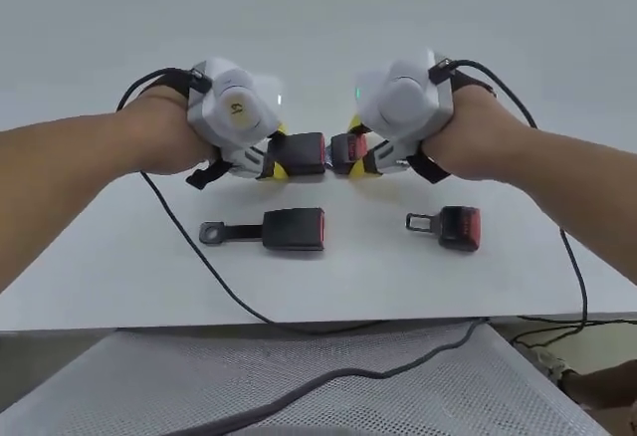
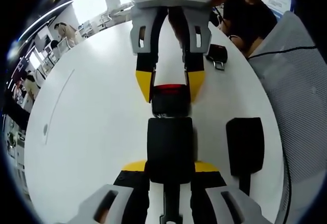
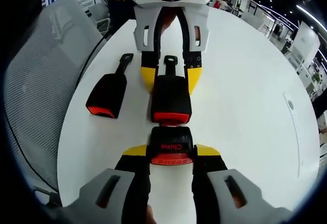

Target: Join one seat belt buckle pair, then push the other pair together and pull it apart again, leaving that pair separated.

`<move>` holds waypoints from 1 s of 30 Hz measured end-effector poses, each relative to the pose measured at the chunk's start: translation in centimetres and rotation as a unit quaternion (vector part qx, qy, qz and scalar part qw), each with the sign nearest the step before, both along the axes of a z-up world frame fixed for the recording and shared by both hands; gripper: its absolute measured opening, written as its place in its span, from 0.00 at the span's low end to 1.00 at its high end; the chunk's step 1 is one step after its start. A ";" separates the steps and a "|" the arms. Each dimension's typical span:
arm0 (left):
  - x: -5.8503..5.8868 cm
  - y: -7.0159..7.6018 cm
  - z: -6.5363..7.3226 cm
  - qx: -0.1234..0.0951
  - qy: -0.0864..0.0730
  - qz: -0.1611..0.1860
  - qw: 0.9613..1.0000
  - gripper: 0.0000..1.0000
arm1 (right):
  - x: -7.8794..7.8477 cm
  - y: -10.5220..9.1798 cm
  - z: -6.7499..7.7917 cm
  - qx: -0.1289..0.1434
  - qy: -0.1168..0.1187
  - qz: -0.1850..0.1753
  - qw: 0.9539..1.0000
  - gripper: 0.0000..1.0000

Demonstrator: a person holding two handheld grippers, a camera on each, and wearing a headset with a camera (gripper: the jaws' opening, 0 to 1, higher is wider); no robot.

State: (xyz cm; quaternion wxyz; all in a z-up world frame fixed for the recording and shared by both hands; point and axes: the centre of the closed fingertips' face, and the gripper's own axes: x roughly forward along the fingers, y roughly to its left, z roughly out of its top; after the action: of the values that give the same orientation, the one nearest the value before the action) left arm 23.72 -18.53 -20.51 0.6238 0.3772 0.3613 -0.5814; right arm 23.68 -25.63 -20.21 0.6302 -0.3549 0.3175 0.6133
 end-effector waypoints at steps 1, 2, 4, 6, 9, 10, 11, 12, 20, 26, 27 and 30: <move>0.0 0.0 0.0 0.000 -0.001 0.002 1.000 0.30 | 0.0 -0.1 0.0 -0.001 0.000 -0.001 1.000 0.28; 0.0 0.0 0.0 -0.003 -0.003 0.007 1.000 0.30 | 0.0 -0.1 0.0 0.000 0.000 -0.002 1.000 0.28; -0.1 -0.1 0.0 -0.009 -0.002 0.014 1.000 0.30 | -0.1 -0.2 0.1 0.003 0.002 -0.005 1.000 0.28; 0.0 0.0 0.0 -0.010 0.000 0.016 1.000 0.30 | -0.2 -0.2 0.2 0.008 0.006 -0.008 1.000 0.28; 0.0 0.0 -0.1 -0.014 0.004 0.016 1.000 0.29 | -0.2 -0.3 0.1 0.016 0.010 -0.012 1.000 0.29; 0.0 0.0 -0.1 -0.015 0.005 0.016 1.000 0.29 | -0.1 -0.3 0.0 0.018 0.011 -0.012 1.000 0.29; 0.0 0.0 -0.1 -0.017 0.005 0.017 1.000 0.29 | 0.1 -0.3 0.0 0.020 0.012 -0.013 1.000 0.29; 0.0 0.0 -0.2 -0.018 0.005 0.017 1.000 0.29 | 0.1 -0.2 0.0 0.022 0.014 -0.015 1.000 0.29; 0.1 0.0 -0.3 -0.021 0.002 0.022 1.000 0.30 | 0.2 -0.1 -0.3 0.023 0.013 -0.016 1.000 0.30; 0.0 -0.1 -0.2 -0.020 -0.002 0.022 1.000 0.31 | 0.1 0.0 -0.4 0.029 0.020 -0.013 0.999 0.31; -0.1 -0.2 -0.1 -0.019 -0.002 0.020 1.000 0.31 | 0.1 0.1 -0.4 0.027 0.018 -0.011 0.999 0.31; -0.1 -0.2 -0.1 -0.014 0.000 0.018 1.000 0.32 | 0.2 0.1 -0.4 0.025 0.015 -0.010 1.000 0.31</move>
State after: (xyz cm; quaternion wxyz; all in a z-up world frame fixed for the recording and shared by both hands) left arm 23.60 -18.75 -20.59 0.6397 0.3615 0.3597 -0.5751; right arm 23.87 -25.53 -20.63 0.6401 -0.3264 0.3157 0.6198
